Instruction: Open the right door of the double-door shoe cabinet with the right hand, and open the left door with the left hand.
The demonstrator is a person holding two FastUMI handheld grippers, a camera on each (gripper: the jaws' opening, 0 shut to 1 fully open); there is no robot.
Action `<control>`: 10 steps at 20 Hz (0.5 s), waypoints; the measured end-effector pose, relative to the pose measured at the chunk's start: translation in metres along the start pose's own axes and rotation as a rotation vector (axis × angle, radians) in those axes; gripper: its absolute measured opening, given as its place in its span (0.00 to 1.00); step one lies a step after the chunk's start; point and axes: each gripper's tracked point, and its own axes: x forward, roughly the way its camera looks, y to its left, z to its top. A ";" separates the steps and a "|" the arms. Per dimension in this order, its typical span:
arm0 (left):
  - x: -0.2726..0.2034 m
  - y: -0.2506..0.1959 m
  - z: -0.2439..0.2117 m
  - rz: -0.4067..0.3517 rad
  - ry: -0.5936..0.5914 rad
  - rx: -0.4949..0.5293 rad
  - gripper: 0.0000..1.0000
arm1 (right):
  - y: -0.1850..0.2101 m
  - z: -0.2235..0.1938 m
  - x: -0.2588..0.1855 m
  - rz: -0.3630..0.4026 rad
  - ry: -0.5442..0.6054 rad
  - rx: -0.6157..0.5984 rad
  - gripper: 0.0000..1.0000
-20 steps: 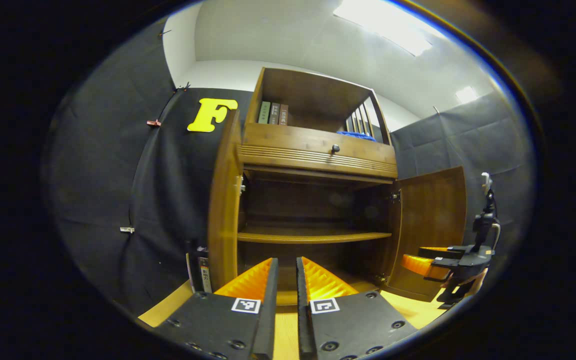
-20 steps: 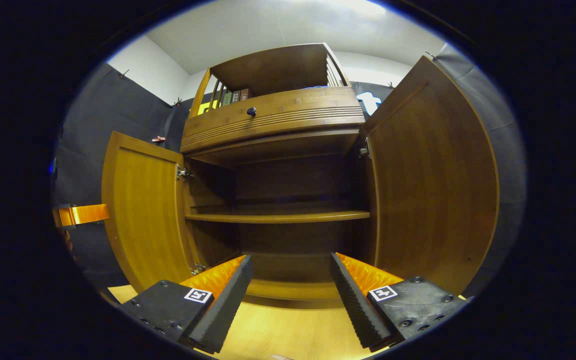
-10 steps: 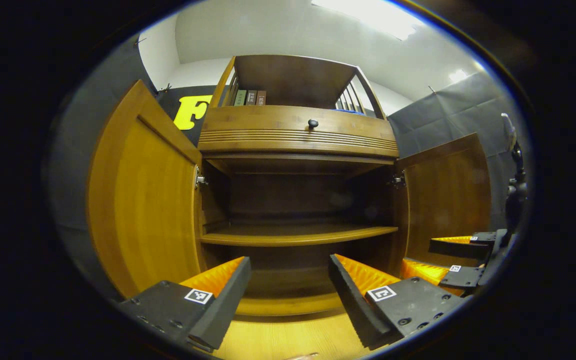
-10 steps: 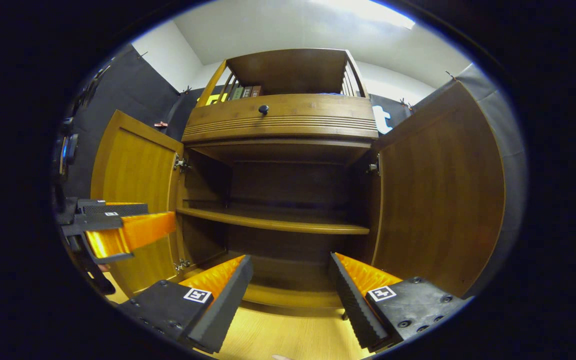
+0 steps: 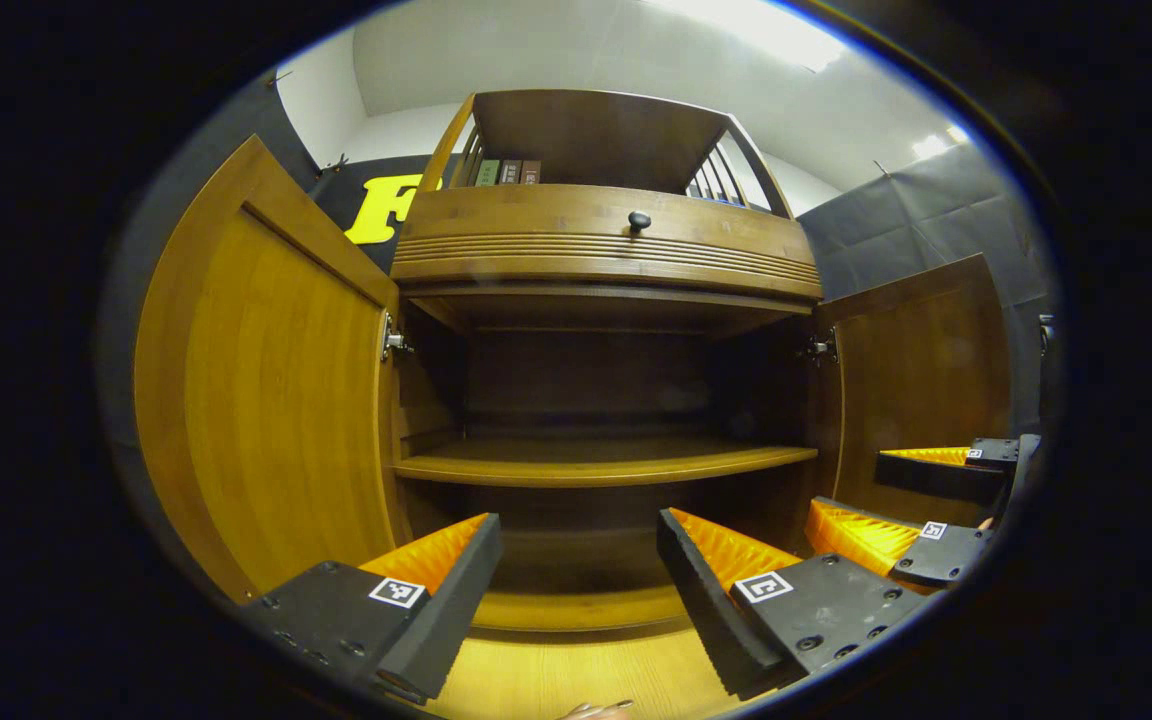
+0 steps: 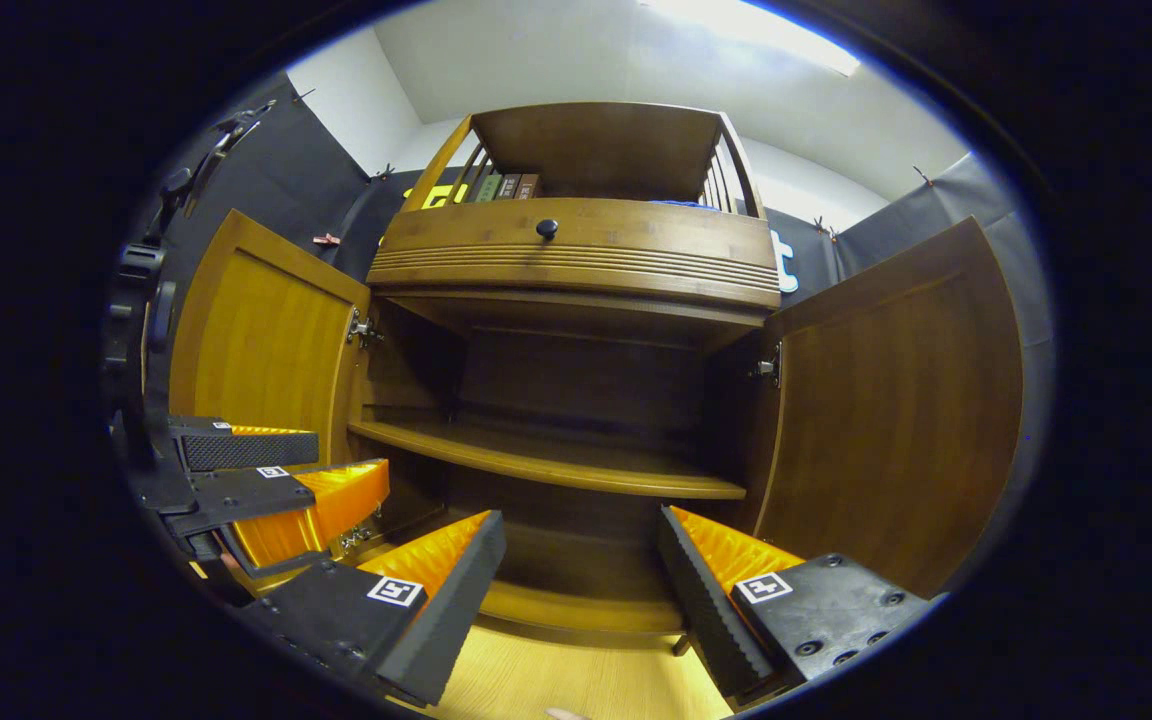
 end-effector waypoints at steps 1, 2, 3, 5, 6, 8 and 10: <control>0.001 0.000 0.000 0.004 -0.004 0.000 0.99 | 0.000 -0.001 0.001 0.000 0.005 0.003 0.97; 0.001 -0.001 0.000 0.004 -0.005 0.001 0.99 | -0.001 -0.001 0.002 -0.003 0.007 0.006 0.98; 0.001 -0.001 -0.001 0.000 -0.002 0.003 0.99 | -0.001 -0.001 0.002 -0.005 0.007 0.009 0.99; 0.002 0.000 -0.004 0.001 0.004 0.008 0.96 | 0.000 -0.001 0.004 -0.002 0.009 0.016 0.99; 0.002 0.001 -0.005 0.002 0.007 0.010 0.99 | 0.001 -0.001 0.004 0.000 0.010 0.019 0.98; 0.004 0.003 -0.008 0.003 0.015 0.008 0.99 | 0.002 -0.001 0.005 0.000 0.011 0.019 0.98; 0.006 0.003 -0.009 0.002 0.018 0.003 0.99 | 0.002 -0.003 0.006 -0.003 0.014 0.018 0.99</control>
